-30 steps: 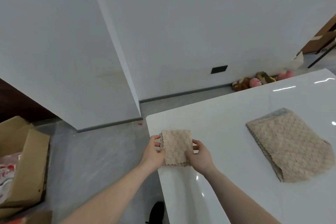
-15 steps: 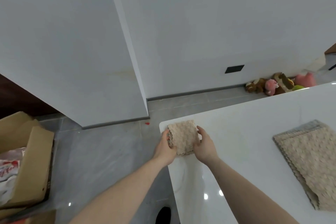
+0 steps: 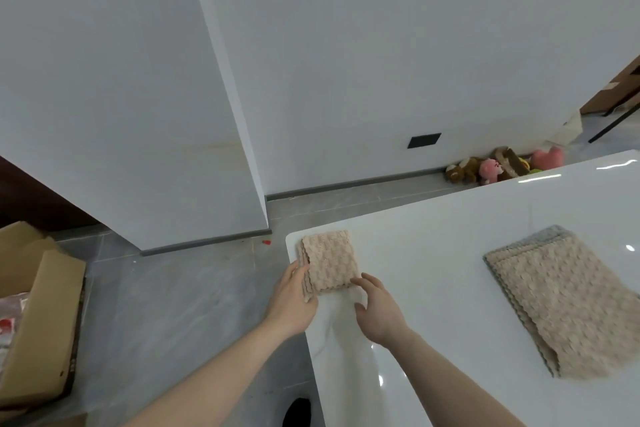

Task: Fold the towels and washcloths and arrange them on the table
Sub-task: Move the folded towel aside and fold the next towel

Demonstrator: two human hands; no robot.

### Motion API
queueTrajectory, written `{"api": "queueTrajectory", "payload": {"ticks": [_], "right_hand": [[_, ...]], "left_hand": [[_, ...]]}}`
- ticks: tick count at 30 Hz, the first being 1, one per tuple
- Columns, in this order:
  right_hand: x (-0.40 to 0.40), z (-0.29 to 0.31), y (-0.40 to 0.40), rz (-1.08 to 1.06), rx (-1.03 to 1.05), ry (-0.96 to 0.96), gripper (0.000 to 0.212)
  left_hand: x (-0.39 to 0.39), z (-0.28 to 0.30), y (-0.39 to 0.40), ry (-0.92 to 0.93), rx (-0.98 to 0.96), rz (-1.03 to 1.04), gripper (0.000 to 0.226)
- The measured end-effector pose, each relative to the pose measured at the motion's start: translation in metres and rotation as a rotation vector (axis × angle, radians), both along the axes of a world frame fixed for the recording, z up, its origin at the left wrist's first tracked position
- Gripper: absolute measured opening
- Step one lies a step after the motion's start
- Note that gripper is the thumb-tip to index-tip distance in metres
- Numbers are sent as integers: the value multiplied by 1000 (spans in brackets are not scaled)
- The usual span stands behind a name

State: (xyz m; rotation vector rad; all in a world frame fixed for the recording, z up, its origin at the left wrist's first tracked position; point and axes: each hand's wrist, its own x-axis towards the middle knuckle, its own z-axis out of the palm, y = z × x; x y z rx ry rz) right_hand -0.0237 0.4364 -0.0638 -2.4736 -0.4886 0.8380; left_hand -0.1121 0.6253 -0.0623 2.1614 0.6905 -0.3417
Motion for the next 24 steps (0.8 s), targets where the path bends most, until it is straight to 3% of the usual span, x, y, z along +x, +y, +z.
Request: {"api": "queueTrajectory", "payload": {"ticks": [9,16,24], "right_hand": [[-67,58,-103,-138,195,-7,56],[-117,93,-221,-104,275,-37,57],[-150,133,-297,-94,330,-48,56]], "left_hand": [[-72,52,-74,-66,76,-121,60],[-120,106,-194,-167,41,-68,48],[-160,137,-275,-184,73,-127,57]]}}
